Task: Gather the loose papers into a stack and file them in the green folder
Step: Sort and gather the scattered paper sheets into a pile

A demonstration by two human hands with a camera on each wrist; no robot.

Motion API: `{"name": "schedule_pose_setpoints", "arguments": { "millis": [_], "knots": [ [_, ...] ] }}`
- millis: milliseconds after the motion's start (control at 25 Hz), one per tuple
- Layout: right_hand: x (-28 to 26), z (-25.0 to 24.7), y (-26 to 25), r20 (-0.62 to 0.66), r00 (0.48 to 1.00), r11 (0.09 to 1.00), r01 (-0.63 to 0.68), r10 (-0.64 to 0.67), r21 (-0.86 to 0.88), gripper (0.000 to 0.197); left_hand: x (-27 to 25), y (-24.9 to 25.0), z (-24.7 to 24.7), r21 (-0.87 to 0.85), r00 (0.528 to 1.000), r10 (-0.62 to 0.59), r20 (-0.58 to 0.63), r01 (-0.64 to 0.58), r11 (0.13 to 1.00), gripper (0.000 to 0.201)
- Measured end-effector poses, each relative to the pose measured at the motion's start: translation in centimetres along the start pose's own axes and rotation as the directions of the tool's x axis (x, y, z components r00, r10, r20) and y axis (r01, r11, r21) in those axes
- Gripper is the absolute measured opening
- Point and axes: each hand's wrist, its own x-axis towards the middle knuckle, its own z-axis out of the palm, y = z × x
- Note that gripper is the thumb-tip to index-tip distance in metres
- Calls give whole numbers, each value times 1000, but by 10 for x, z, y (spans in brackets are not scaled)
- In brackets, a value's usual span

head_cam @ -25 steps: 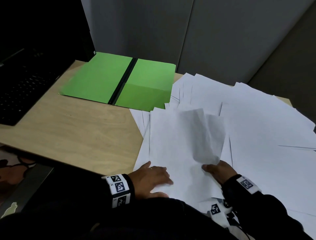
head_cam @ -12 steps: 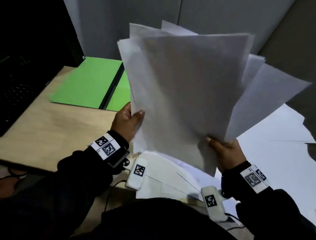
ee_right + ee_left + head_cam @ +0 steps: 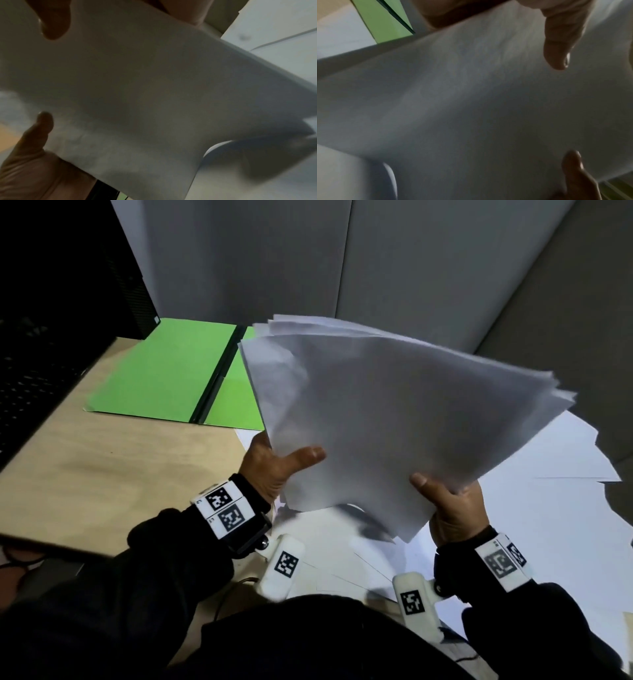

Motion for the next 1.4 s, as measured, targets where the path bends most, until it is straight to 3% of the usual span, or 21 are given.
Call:
{"name": "schedule_pose_setpoints", "arguments": {
  "millis": [120,200,280,400,560,680,760,960,1080,1240,1320,1400],
  "knots": [
    [2,3,2,-3,998,996,-67,67,-55,32,4,-10,7,65,995,-88,-45,91,994,50],
    [6,-3,16,-70,984,969,-175,166,-172,26,9,-22,7,93,979,-203,-13,203,975,37],
    [8,-13,32,-161,966,933,-241,203,-266,22,10,-35,2,312,962,-271,34,247,917,25],
    [6,-29,37,-320,921,915,-310,221,-259,13,9,-57,-19,622,959,-279,51,188,760,33],
    [0,-74,44,-445,866,875,-384,229,-296,13,16,-67,-46,860,938,-346,-21,193,472,68],
    [-14,-102,55,-489,828,783,-488,275,-386,10,16,-66,-41,947,923,-384,-19,140,290,88],
    [-25,-112,58,-511,794,758,-545,330,-357,2,12,-67,-28,984,918,-397,-8,79,162,99],
    [-39,-126,66,-553,720,685,-651,420,-328,11,9,-78,10,999,914,-406,4,-25,-46,125],
    [-42,-125,71,-545,720,659,-662,429,-356,7,17,-81,25,998,903,-428,-29,5,-56,132],
    [-44,-121,72,-535,724,674,-656,435,-340,9,26,-82,36,985,875,-473,-105,158,74,126],
    [-44,-125,74,-536,720,680,-658,442,-323,7,28,-85,35,984,889,-448,-93,151,96,99],
    [-44,-127,76,-530,708,679,-670,466,-298,10,28,-82,28,983,909,-414,-44,113,145,58]
  ]
}}
